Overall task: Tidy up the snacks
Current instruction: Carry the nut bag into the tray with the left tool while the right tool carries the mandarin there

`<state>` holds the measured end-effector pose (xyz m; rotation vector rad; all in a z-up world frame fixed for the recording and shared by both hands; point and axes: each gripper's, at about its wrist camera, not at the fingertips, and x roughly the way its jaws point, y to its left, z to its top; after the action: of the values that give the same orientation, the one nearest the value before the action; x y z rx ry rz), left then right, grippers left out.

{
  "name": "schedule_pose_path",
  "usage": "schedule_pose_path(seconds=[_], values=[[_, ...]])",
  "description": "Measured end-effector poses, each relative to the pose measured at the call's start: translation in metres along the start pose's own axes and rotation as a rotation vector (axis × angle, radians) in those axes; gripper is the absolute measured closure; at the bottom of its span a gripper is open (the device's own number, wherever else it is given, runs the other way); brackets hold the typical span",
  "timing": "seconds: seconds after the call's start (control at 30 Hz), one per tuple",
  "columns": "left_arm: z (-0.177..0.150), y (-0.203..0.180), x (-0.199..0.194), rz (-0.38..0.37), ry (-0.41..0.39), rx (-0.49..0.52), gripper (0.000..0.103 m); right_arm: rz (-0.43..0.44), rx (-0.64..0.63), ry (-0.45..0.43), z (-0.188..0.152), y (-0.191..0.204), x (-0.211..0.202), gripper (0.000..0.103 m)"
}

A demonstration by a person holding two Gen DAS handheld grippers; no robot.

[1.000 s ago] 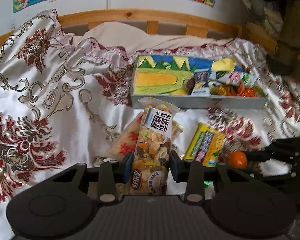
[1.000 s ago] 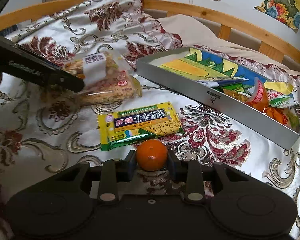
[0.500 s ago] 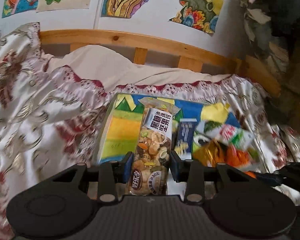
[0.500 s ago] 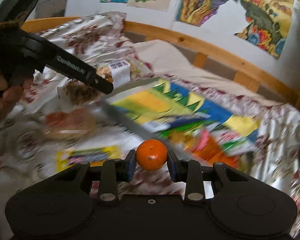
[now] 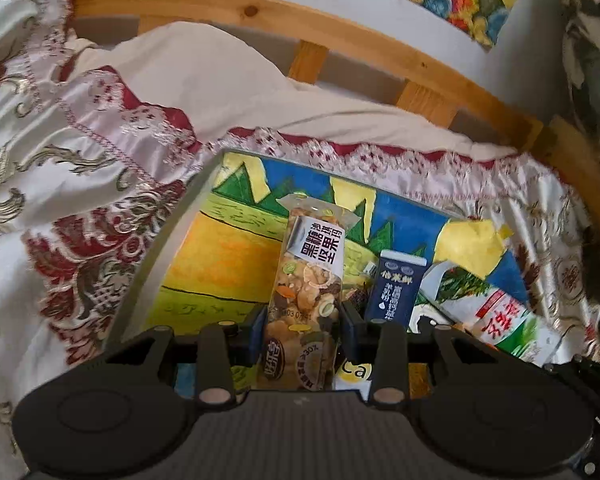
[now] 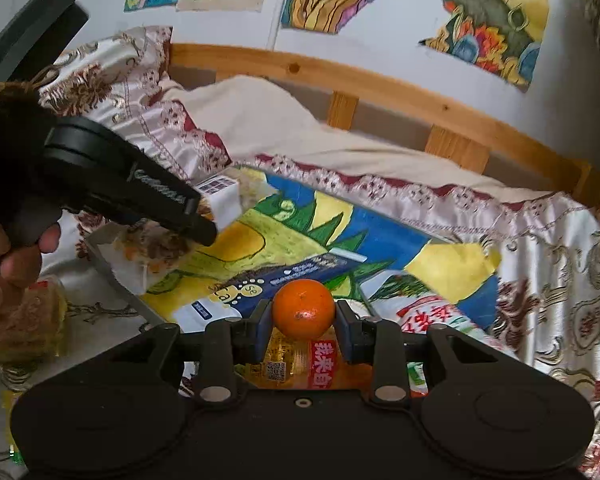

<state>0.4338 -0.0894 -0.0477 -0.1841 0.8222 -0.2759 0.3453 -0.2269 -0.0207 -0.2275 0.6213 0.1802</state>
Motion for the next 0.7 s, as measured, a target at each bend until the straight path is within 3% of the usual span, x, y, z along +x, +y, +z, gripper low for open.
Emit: schedule_pose_path(seconds=[0.2, 0.33, 0.5, 0.57, 0.7], values=[[-0.007, -0.013, 0.015, 0.016, 0.033, 0.054, 0.061, -0.013, 0.018, 0.012, -0.005, -0.006, 0.015, 0.067], [-0.009, -0.014, 0.012, 0.016, 0.03, 0.073, 0.061, -0.012, 0.057, 0.002, -0.009, -0.013, 0.017, 0.061], [-0.007, -0.007, -0.009, 0.001, -0.022, 0.052, 0.043, -0.019, 0.084, -0.022, -0.009, -0.012, 0.006, 0.051], [-0.008, -0.004, -0.019, -0.007, -0.033, 0.053, 0.04, -0.016, 0.115, -0.05, -0.007, -0.012, -0.005, 0.04], [-0.016, 0.002, -0.049, -0.012, -0.092, 0.068, 0.021, -0.026, 0.17, -0.106, -0.005, -0.008, -0.032, 0.028]])
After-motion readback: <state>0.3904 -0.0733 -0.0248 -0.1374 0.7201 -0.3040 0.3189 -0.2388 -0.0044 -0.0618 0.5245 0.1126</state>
